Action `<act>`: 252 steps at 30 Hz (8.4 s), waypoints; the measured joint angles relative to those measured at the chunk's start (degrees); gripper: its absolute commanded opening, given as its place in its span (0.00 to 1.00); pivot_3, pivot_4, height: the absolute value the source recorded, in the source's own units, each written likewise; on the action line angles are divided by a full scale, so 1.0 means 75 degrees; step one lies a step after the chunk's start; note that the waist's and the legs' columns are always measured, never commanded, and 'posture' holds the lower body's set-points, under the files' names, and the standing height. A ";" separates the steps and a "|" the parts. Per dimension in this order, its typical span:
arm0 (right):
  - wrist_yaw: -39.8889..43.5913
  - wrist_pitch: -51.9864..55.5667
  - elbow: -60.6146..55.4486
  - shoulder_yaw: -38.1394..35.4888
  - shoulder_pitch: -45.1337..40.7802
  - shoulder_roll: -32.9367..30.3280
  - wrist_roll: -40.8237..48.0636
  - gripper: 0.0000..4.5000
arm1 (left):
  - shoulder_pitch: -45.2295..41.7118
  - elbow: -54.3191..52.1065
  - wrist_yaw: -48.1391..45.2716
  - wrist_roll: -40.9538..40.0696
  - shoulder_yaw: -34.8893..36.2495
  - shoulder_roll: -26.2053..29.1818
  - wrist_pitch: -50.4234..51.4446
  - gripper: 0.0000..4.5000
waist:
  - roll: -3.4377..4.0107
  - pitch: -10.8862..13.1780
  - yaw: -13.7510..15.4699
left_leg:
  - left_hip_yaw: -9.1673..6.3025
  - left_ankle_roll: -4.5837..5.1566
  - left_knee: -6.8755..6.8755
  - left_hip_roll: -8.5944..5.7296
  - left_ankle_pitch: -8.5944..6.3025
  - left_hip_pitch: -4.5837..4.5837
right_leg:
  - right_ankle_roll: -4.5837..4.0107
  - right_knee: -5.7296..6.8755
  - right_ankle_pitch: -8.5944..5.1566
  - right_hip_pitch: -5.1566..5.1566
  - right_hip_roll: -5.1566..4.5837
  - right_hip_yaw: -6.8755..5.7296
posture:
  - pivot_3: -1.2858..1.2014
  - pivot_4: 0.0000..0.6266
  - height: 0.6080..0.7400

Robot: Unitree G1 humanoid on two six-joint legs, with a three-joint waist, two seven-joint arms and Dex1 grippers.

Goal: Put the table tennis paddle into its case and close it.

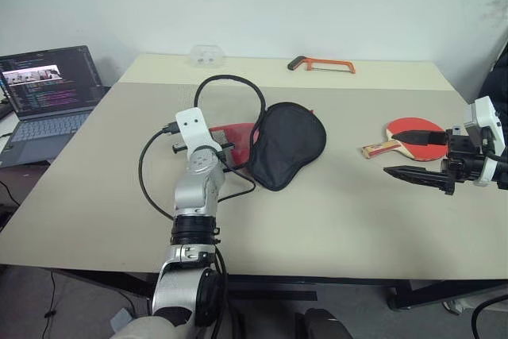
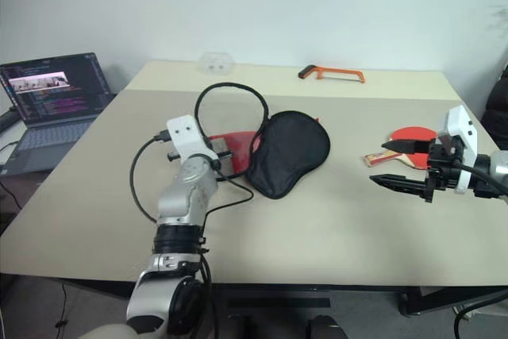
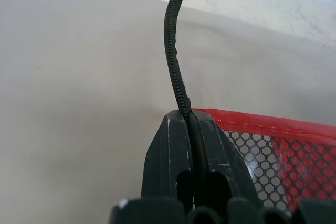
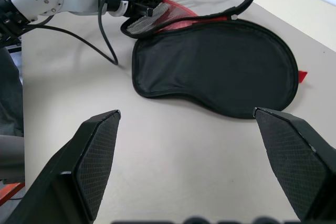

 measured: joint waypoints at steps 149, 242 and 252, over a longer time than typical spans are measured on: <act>-1.4040 -0.0378 0.9040 -0.1636 -0.6118 0.6062 -0.3013 0.58 | 0.2379 -0.4518 -0.8612 -0.0740 -0.2039 0.5019 0.0437 1.00 | 0.0043 -0.0019 -0.0259 | -0.0044 -0.0029 -0.0021 0.0007 0.0034 -0.0122 | -0.0016 0.0041 0.0017 -0.0132 0.0009 -0.0037 | 0.52 0.24 1.00; -1.4249 -0.0238 0.9456 -0.1150 -0.6550 0.5301 -0.3051 0.32 | 0.2418 -0.4710 -0.7926 -0.0662 -0.2064 0.5035 0.0765 1.00 | 0.0043 -0.0018 -0.0287 | -0.0026 -0.0029 -0.0041 0.0011 0.0034 -0.0125 | -0.0022 0.0036 0.0016 -0.0151 0.0011 -0.0022 | 0.52 0.24 1.00; -1.4020 0.0929 0.7788 -0.0925 -0.6073 0.5291 -0.3163 0.32 | 0.2333 -0.4646 -0.7957 -0.0584 -0.2071 0.5031 0.0741 1.00 | 0.0043 -0.0018 -0.0288 | -0.0007 -0.0029 -0.0056 0.0014 0.0034 -0.0125 | -0.0022 0.0036 0.0016 -0.0165 0.0011 -0.0006 | 0.52 0.24 1.00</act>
